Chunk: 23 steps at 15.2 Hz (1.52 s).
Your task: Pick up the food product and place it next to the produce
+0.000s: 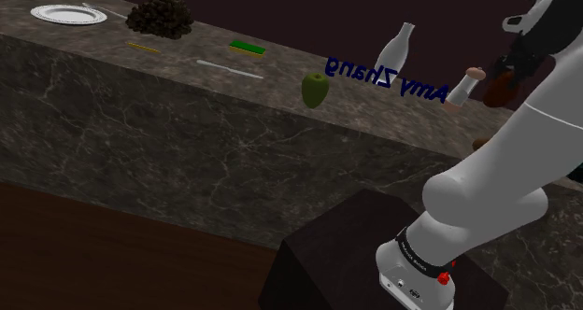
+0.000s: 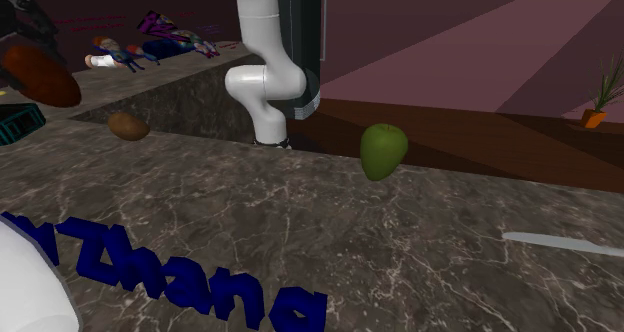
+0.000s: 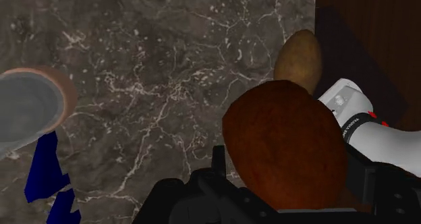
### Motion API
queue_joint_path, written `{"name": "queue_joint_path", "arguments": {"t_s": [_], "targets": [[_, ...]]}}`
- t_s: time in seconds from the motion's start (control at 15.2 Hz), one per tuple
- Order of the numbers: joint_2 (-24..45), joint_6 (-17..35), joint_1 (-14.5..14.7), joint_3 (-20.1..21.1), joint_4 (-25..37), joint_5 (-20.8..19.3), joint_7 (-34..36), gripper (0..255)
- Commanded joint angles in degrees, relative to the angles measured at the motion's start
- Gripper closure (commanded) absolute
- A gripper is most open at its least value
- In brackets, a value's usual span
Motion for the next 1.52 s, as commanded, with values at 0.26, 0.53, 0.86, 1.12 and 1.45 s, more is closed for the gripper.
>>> {"name": "queue_joint_path", "arguments": {"t_s": [0.26,0.53,0.86,1.12,1.45], "targets": [[8.3,-0.7,-8.0,-3.7,7.6,2.9,-11.6,255],[15.7,-2.3,-15.7,-4.9,15.5,6.3,-19.0,255],[26.1,-6.6,-28.1,-4.3,30.0,11.7,-26.6,255],[24.1,-2.1,-25.4,-4.5,23.3,10.5,-25.9,255],[22.5,2.8,-23.1,-4.8,16.6,9.6,-25.1,255]]}}
